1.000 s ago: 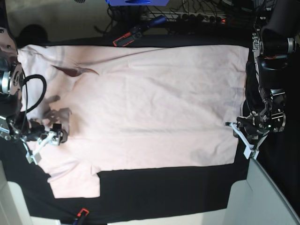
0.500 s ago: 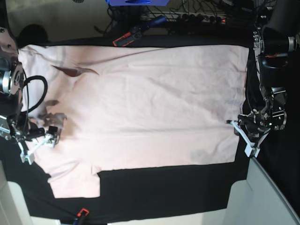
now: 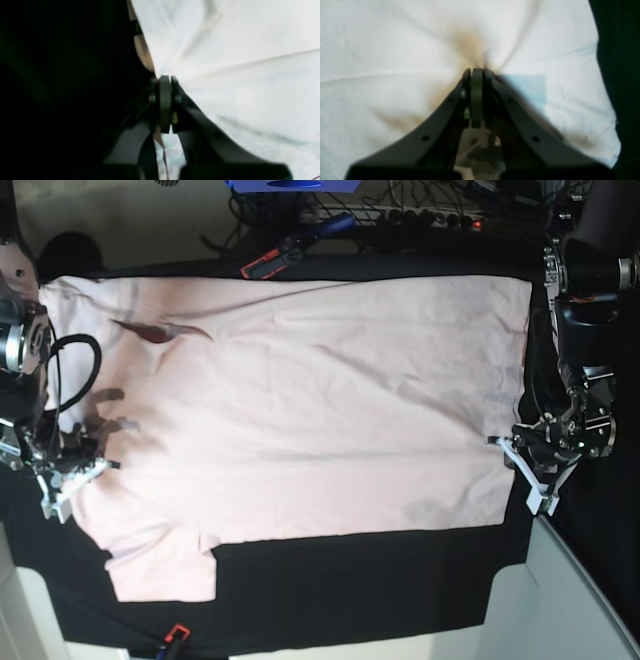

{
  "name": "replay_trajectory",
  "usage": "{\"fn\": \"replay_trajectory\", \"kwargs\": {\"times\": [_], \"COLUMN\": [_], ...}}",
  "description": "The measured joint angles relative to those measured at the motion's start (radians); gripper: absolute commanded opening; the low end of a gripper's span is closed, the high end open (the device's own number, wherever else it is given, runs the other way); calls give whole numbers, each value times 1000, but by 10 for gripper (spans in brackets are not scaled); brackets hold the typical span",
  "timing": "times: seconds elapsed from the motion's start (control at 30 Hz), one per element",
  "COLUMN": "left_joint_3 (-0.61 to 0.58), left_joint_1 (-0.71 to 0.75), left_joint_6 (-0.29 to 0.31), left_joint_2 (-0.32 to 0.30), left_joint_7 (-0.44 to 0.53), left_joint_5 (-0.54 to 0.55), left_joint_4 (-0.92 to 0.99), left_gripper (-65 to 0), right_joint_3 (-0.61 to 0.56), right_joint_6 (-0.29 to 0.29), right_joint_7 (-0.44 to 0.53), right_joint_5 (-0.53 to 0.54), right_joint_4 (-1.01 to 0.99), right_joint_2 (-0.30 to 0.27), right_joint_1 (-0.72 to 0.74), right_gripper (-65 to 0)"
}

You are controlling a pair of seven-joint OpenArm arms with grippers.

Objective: Fold the T-shirt properly

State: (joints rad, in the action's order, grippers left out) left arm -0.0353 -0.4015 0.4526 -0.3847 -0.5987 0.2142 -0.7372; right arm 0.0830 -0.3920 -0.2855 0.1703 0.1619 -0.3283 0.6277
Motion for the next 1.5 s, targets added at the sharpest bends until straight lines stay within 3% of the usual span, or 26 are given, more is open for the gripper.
{"fn": "replay_trajectory", "kwargs": {"times": [0.37, 0.47, 0.87, 1.17, 1.27, 1.4, 1.5], "left_joint_3": [-5, -5, -4, -4, -3, -3, -3], "left_joint_1": [0, 7, 136, 163, 170, 172, 172], "left_joint_6": [0, 0, 0, 0, 0, 0, 0], "left_joint_2": [5, 5, 8, 7, 2, -3, -3], "left_joint_7": [-2, 1, -45, -51, -51, -51, -51], "left_joint_5": [0, 3, 6, 4, 5, 7, 8], "left_joint_4": [0, -5, -287, -317, -321, -322, -322], "left_gripper": [-650, -650, -650, -650, -650, -650, -650], "right_joint_3": [0, 66, 111, 114, 113, 113, 114], "right_joint_6": [-10, -18, -19, -19, -27, -25, -24], "right_joint_7": [-46, -51, -68, -68, -69, -184, -218], "right_joint_5": [-12, -10, -16, -16, -18, -19, -16], "right_joint_4": [141, 206, 346, 346, 446, 608, 674], "right_joint_2": [-2, -1, -4, -4, -3, -5, -5], "right_joint_1": [-62, -106, -186, -187, -228, -291, -307], "right_gripper": [-650, -650, -650, -650, -650, -650, -650]}}
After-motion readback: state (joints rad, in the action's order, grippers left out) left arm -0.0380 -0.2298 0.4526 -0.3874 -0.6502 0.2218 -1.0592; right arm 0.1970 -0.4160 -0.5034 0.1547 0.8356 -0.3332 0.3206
